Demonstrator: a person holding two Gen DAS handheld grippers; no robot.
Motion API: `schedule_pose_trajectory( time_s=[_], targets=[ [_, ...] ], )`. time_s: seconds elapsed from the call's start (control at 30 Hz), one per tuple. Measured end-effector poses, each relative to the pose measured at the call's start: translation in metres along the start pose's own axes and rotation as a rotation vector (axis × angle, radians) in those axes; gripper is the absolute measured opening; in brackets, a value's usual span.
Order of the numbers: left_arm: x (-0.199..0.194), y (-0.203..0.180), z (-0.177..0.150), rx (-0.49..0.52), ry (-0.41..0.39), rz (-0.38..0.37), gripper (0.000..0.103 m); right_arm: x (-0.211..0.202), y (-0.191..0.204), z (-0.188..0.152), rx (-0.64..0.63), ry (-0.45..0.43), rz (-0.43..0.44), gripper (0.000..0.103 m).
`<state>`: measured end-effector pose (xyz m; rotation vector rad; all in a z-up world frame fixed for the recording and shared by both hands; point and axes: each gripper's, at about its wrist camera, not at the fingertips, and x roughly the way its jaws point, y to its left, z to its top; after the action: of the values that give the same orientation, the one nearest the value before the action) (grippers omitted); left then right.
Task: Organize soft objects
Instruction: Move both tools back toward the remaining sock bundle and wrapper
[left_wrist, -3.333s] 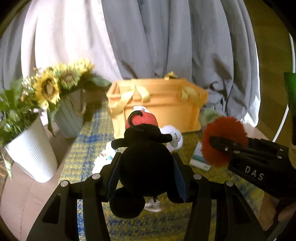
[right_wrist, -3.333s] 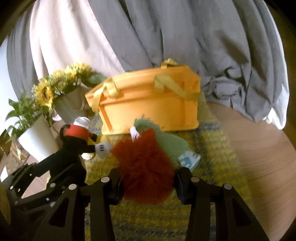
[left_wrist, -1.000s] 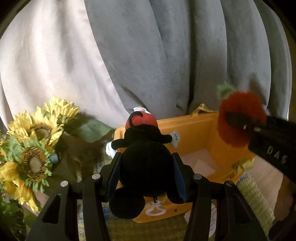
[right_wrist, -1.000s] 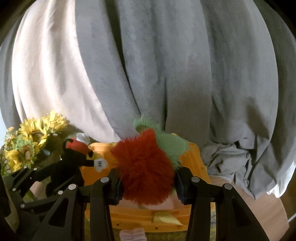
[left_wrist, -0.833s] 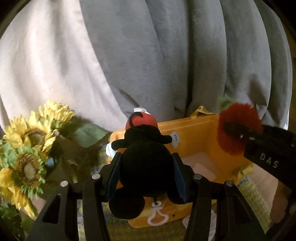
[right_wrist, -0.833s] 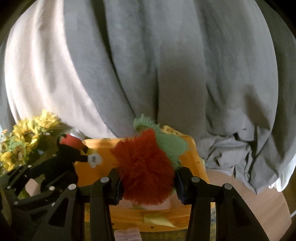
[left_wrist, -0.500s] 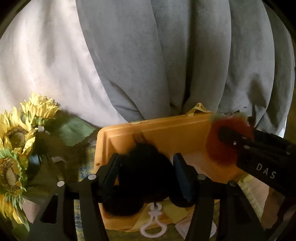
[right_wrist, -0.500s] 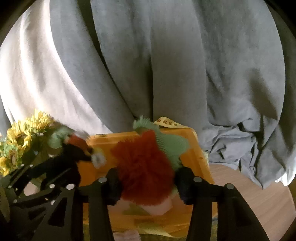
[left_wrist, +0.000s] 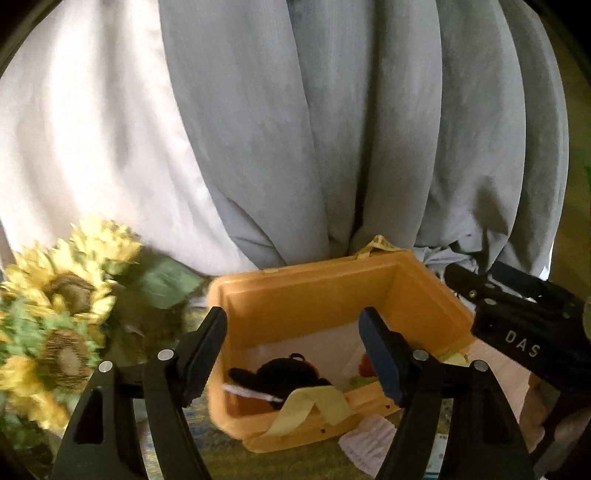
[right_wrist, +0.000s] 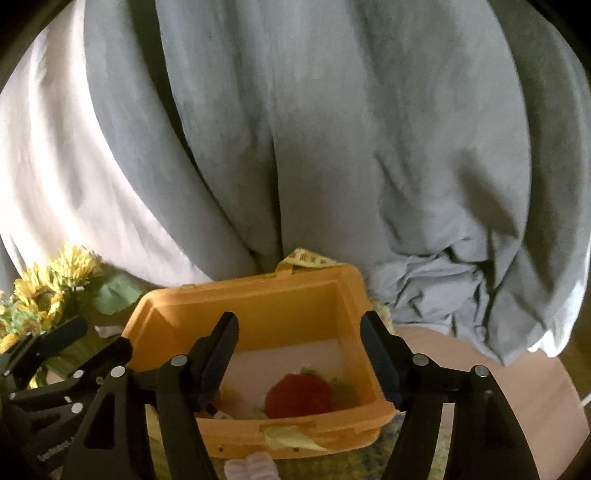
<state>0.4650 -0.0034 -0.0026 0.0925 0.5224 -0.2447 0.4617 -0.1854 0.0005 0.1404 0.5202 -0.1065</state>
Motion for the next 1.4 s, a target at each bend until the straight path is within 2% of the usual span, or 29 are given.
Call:
schedule_pose_trajectory(
  time_s=[0.37,0.53,0.7,1.03,1.2,1.4],
  targets=[
    [-0.073,0.015,-0.014,-0.021,-0.086,0.083,0.073,-0.068,0.021,-0.004,-0.002,-0.11,-0.004,0.081],
    [-0.095,0.025,-0.031,-0.047,-0.083,0.101,0.073,-0.086,0.031,-0.015,0.001,-0.119,-0.001,0.083],
    [-0.11,0.03,-0.05,-0.026,-0.094,0.142,0.073,-0.099,0.041,-0.033,-0.043,-0.145,-0.004,0.083],
    [-0.124,0.033,-0.095,-0.026,-0.09,0.185,0.073,-0.1,0.051,-0.07,-0.044,-0.088,0.042,0.083],
    [-0.116,0.035,-0.116,-0.067,-0.04,0.159,0.073,-0.096,0.053,-0.087,-0.064,-0.052,0.062,0.083],
    [-0.103,0.035,-0.138,-0.108,0.017,0.164,0.073,-0.081,0.051,-0.105,-0.072,0.016,0.083,0.083]
  ],
)
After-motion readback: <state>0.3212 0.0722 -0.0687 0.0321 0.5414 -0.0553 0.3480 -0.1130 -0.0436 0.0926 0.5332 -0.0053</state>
